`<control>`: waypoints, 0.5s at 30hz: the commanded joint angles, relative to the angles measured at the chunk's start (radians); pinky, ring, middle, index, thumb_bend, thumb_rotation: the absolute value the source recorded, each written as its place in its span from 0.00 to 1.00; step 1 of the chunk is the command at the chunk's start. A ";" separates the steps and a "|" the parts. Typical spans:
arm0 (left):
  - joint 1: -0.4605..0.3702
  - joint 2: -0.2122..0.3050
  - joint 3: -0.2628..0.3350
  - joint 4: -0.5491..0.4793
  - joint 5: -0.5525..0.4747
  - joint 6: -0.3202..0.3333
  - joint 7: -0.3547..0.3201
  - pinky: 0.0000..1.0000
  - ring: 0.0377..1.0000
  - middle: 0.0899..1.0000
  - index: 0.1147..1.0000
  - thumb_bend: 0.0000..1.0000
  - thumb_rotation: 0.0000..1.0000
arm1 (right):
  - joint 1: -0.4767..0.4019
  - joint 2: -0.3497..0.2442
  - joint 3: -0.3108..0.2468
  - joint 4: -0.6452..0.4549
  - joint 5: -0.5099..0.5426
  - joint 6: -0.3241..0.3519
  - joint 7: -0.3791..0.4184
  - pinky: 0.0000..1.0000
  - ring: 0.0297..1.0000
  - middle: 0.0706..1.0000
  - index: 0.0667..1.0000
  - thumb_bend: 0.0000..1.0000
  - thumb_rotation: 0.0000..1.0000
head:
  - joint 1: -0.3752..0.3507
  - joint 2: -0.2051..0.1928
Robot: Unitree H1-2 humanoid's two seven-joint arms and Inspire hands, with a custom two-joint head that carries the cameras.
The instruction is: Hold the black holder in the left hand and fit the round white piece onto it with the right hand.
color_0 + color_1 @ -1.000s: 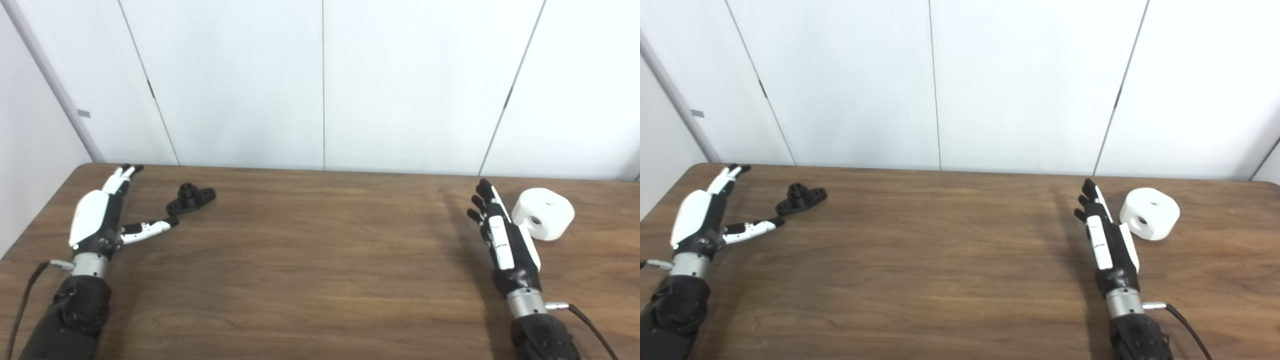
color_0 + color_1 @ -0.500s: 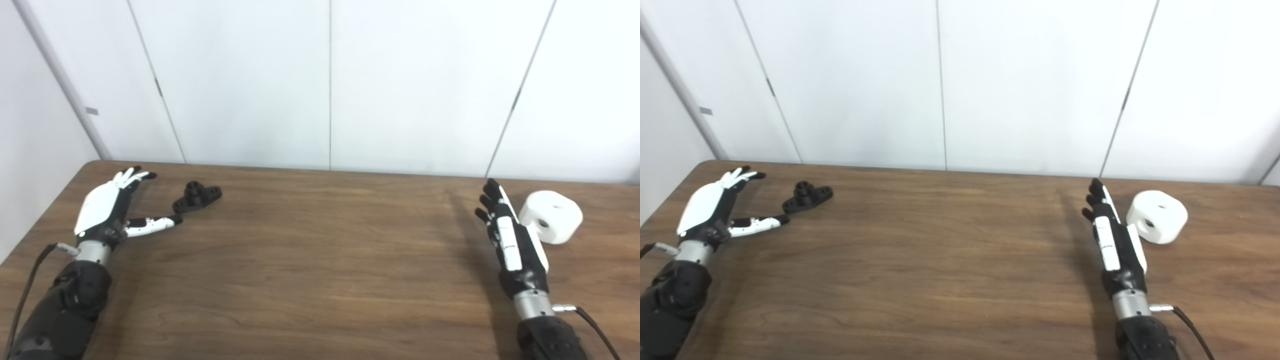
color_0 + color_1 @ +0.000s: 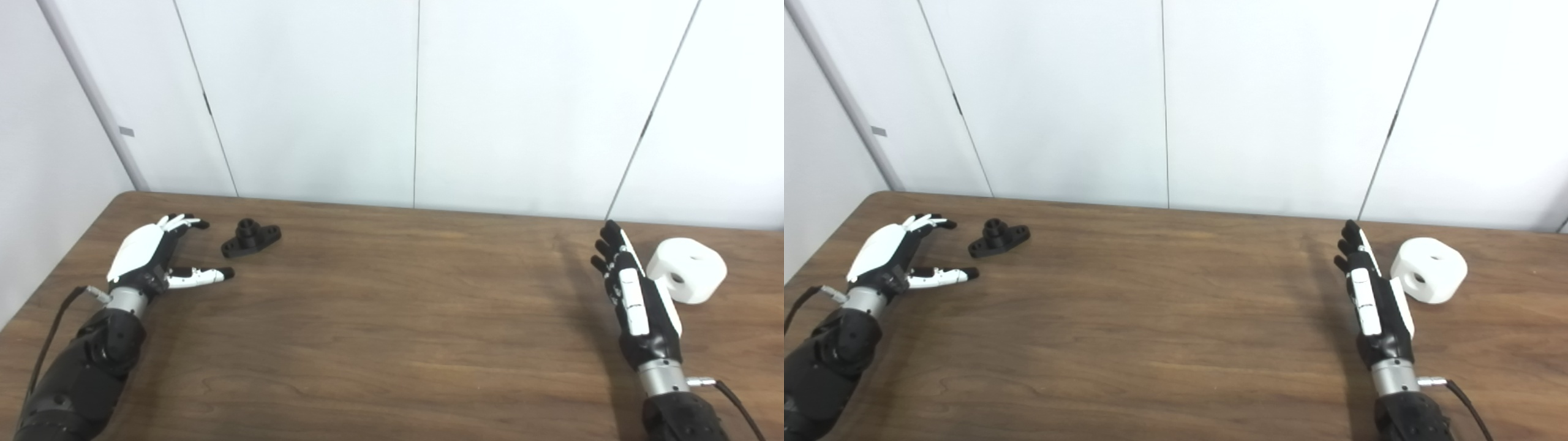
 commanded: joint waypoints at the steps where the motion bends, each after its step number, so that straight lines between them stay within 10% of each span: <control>1: -0.048 0.043 0.001 -0.006 -0.002 0.006 0.000 1.00 0.99 0.92 0.78 1.00 0.45 | 0.056 0.000 -0.005 0.054 0.017 -0.024 0.008 0.97 0.99 0.99 0.97 0.30 1.00 | 0.004 0.000; 15: -0.117 0.056 -0.042 0.089 -0.004 0.006 -0.024 0.99 0.96 0.89 0.76 0.97 0.42 | 0.067 -0.010 -0.005 0.042 0.027 -0.035 0.013 0.97 0.99 0.99 0.97 0.28 1.00 | 0.021 0.002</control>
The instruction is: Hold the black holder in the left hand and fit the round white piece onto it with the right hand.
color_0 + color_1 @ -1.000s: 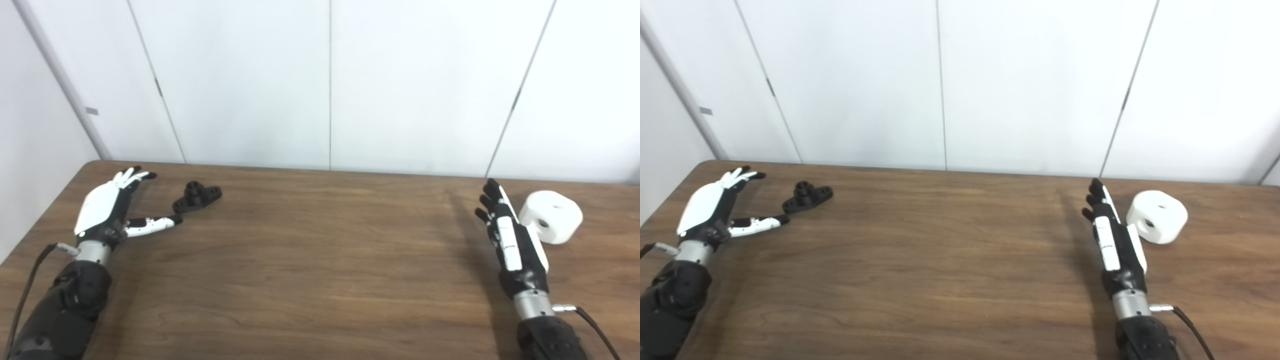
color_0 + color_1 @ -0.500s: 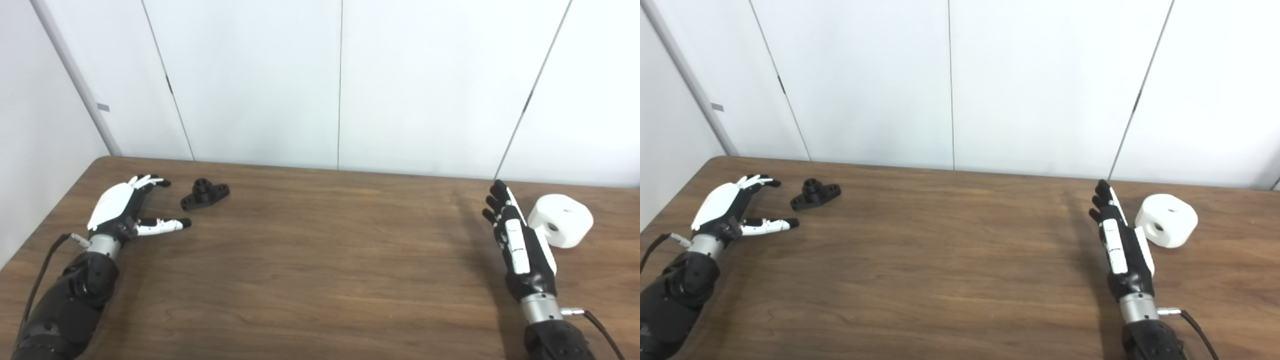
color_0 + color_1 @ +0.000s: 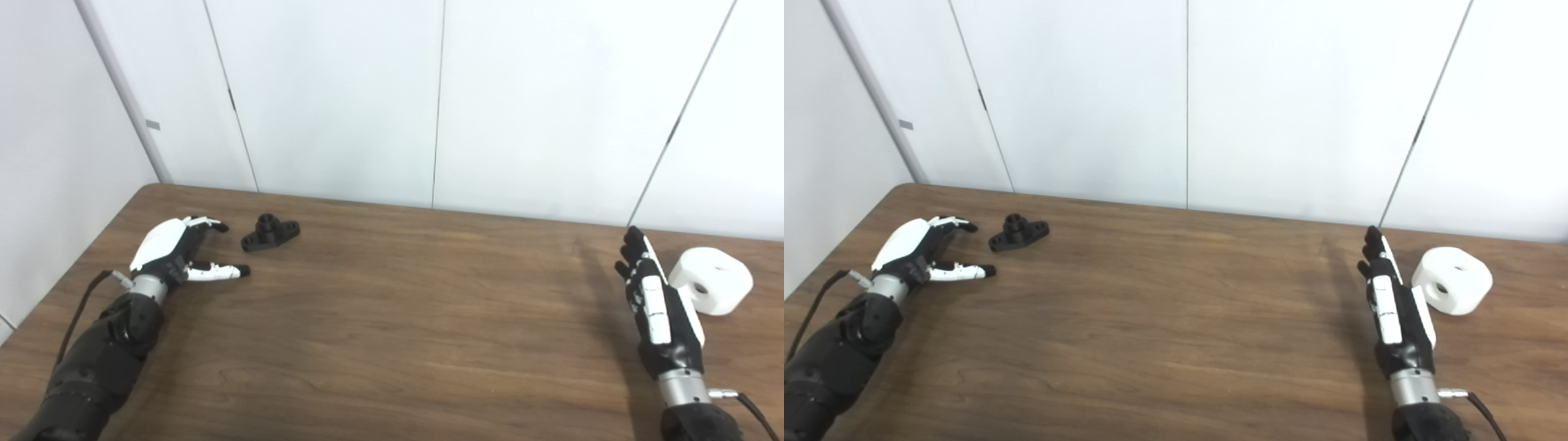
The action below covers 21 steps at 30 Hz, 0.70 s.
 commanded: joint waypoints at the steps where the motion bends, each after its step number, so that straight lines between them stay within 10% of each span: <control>1: -0.058 0.045 0.006 0.000 -0.006 -0.001 0.005 0.99 0.96 0.89 0.76 0.99 0.43 | 0.065 -0.001 -0.004 0.042 0.011 -0.028 0.011 0.97 0.99 0.99 0.97 0.28 1.00 | 0.002 0.000; 21: -0.115 0.025 -0.054 0.080 0.002 0.003 0.007 0.96 0.93 0.87 0.74 1.00 0.43 | 0.078 0.002 -0.018 0.003 0.063 0.007 0.027 1.00 1.00 1.00 0.98 0.26 1.00 | 0.069 -0.021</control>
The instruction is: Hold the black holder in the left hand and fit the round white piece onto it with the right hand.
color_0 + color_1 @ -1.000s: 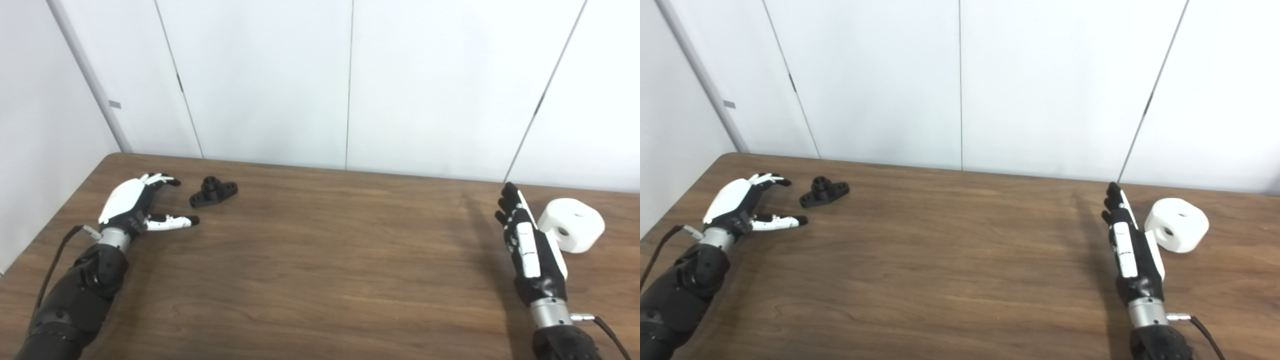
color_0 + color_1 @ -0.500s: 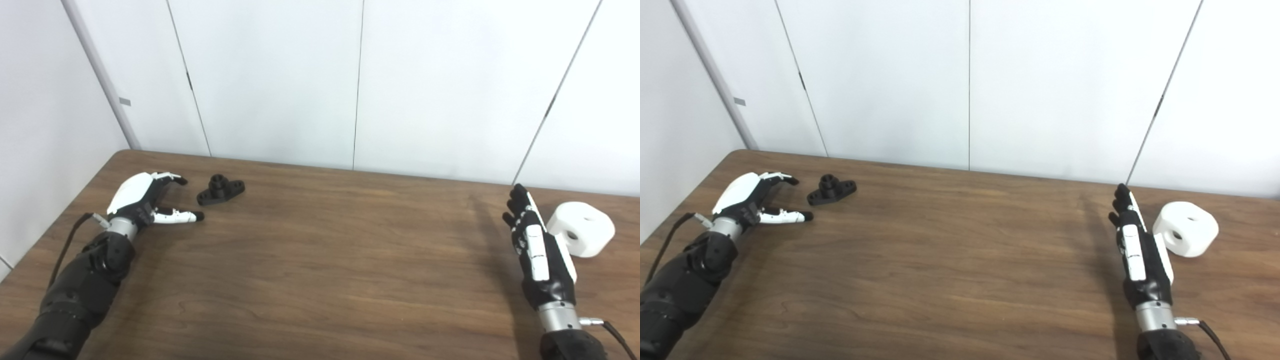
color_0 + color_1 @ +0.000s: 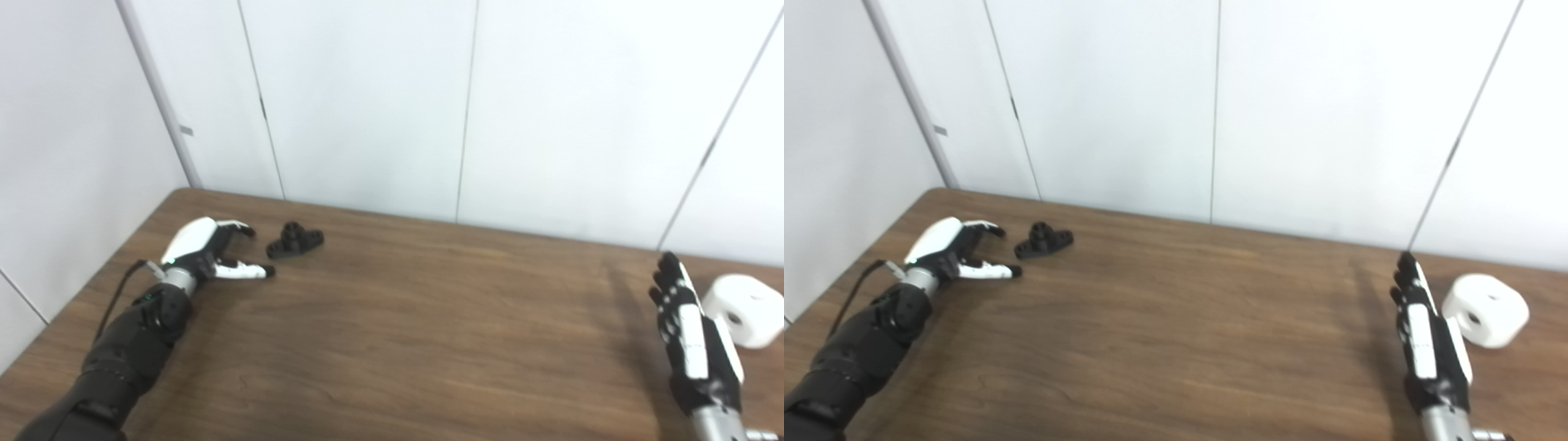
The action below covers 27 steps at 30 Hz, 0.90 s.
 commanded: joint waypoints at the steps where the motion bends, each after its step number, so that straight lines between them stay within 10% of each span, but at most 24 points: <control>1: -0.056 0.024 -0.005 0.000 0.006 -0.008 0.012 0.96 0.94 0.87 0.74 1.00 0.45 | 0.060 0.008 -0.006 0.029 0.011 -0.009 0.004 1.00 1.00 1.00 0.98 0.25 1.00 | 0.002 0.000; 27: -0.100 -0.019 -0.076 0.035 0.014 -0.015 0.015 0.97 0.94 0.88 0.74 0.99 0.38 | 0.066 0.015 -0.008 -0.001 0.013 0.019 0.006 1.00 1.00 1.00 0.97 0.26 1.00 | 0.004 0.002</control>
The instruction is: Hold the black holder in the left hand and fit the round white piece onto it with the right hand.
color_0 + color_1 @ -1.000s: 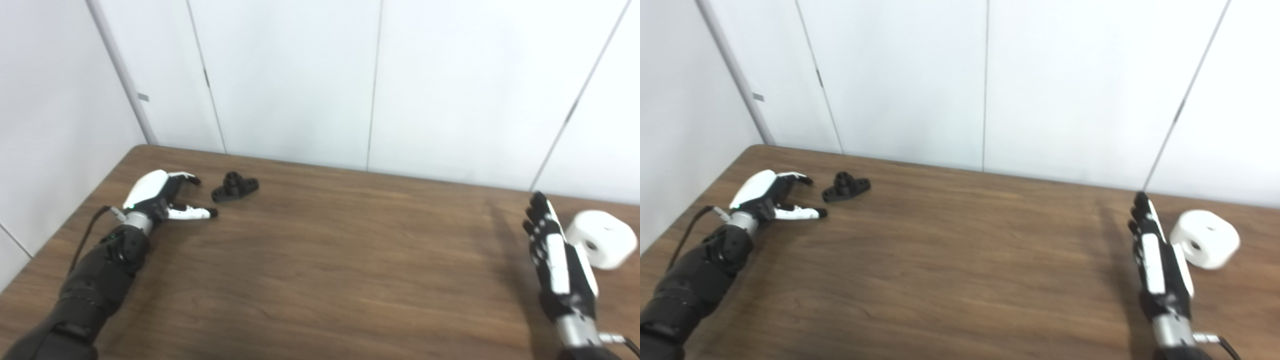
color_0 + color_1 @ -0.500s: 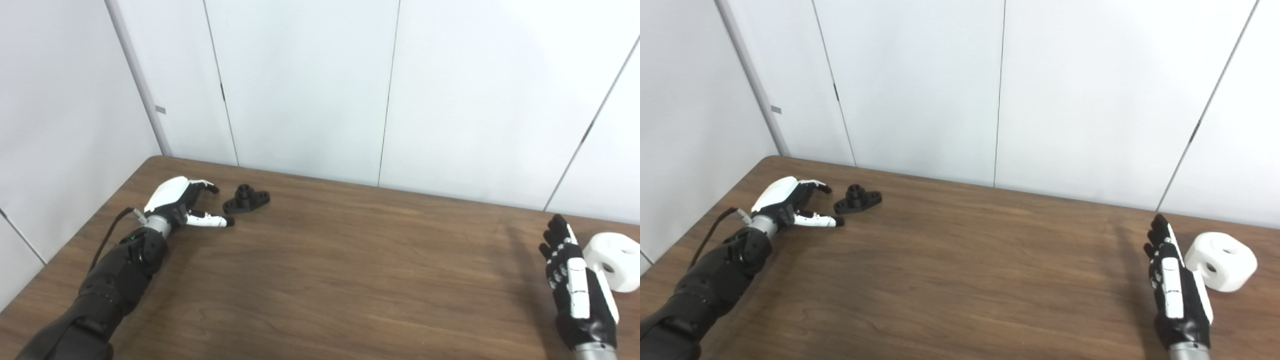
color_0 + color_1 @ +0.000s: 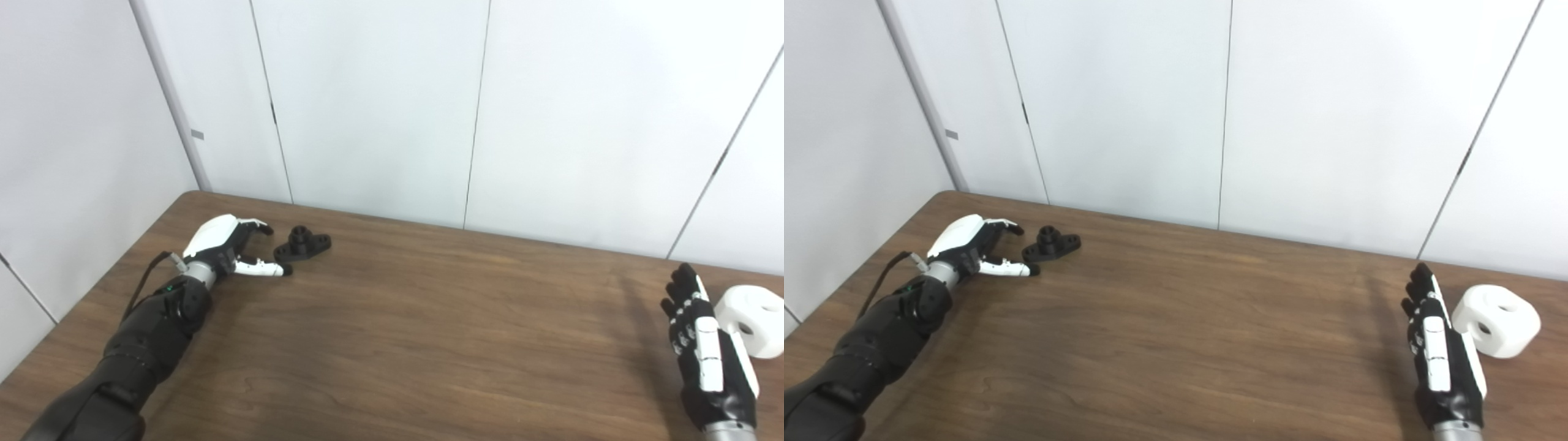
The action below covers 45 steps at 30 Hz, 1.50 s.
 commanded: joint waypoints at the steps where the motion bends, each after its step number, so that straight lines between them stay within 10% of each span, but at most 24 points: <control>1: -0.047 -0.002 -0.011 -0.003 0.011 -0.024 0.008 0.97 0.94 0.88 0.74 0.99 0.38 | 0.052 0.016 -0.003 0.022 0.010 0.002 -0.002 1.00 1.00 1.00 0.97 0.25 1.00 | -0.001 0.000; 30: -0.088 -0.033 -0.042 0.099 0.000 -0.124 0.052 0.97 0.92 0.83 0.64 0.97 0.26 | 0.057 0.031 0.006 -0.002 -0.042 0.026 -0.019 1.00 1.00 1.00 0.99 0.25 1.00 | -0.026 -0.002; 32: -0.091 -0.033 -0.050 0.108 0.012 -0.143 0.071 0.96 0.92 0.81 0.56 0.93 0.17 | 0.057 0.031 0.005 0.000 -0.044 0.024 -0.018 1.00 1.00 1.00 0.98 0.25 1.00 | -0.026 -0.001; 35: -0.099 -0.026 -0.073 0.132 0.035 -0.185 0.104 0.97 0.87 0.70 0.43 0.57 0.06 | 0.057 0.032 0.004 -0.005 -0.051 0.028 -0.023 0.99 1.00 0.99 0.97 0.26 1.00 | -0.025 0.002; 45: -0.109 -0.012 -0.090 0.110 0.051 -0.191 0.118 1.00 0.85 0.64 0.42 0.52 0.05 | 0.048 0.034 0.004 -0.002 -0.055 0.027 -0.024 0.99 1.00 1.00 0.98 0.25 1.00 | -0.023 -0.001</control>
